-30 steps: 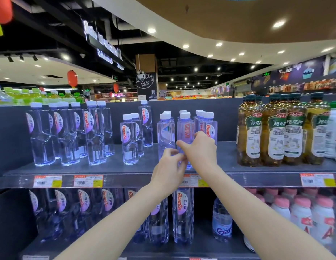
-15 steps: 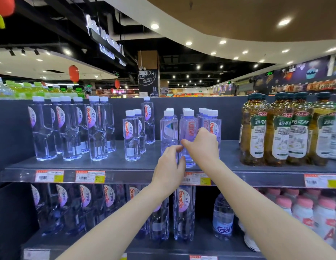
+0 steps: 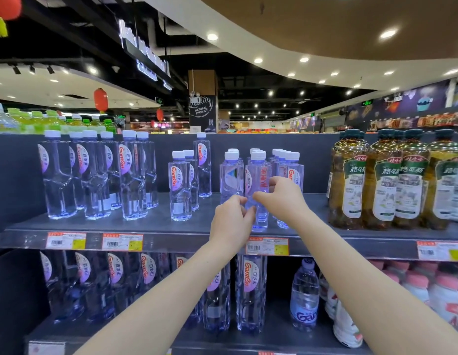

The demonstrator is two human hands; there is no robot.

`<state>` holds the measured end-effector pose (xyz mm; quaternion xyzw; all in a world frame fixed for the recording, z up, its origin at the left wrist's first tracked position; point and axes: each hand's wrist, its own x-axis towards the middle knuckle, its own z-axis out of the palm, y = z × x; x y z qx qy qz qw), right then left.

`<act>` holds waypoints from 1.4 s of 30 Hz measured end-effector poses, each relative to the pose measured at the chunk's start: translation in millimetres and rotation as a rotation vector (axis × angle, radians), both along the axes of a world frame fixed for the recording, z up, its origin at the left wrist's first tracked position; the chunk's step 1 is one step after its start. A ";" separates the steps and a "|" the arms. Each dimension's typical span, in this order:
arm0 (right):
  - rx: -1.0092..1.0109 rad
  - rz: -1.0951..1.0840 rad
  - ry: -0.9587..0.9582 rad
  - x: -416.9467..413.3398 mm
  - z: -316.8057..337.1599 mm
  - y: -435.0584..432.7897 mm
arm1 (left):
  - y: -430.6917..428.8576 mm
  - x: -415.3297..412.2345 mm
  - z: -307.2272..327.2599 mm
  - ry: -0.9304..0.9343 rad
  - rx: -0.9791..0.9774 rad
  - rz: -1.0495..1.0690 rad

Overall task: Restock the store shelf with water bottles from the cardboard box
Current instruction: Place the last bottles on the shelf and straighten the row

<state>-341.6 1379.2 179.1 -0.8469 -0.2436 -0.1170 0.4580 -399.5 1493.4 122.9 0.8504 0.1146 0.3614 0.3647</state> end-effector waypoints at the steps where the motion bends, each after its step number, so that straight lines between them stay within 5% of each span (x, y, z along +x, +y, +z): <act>1: -0.007 -0.003 -0.015 -1.1 -2.1 -0.7 | -0.1 -0.4 0.5 -0.005 -0.011 0.000; 11: 0.220 -0.093 -0.079 -9.3 -35.8 -2.6 | -0.7 0.3 -2.9 -0.060 -0.013 -0.014; 22: 0.041 -0.157 -0.083 -2.5 -28.8 -0.5 | -9.6 -2.8 -2.1 0.028 0.214 0.114; 31: 0.166 -0.124 -0.036 -9.9 -35.7 5.7 | -16.7 4.3 1.1 0.034 0.202 0.204; 42: -0.011 -0.263 -0.146 -3.4 -38.6 14.3 | -20.4 5.9 -0.3 0.053 0.214 0.244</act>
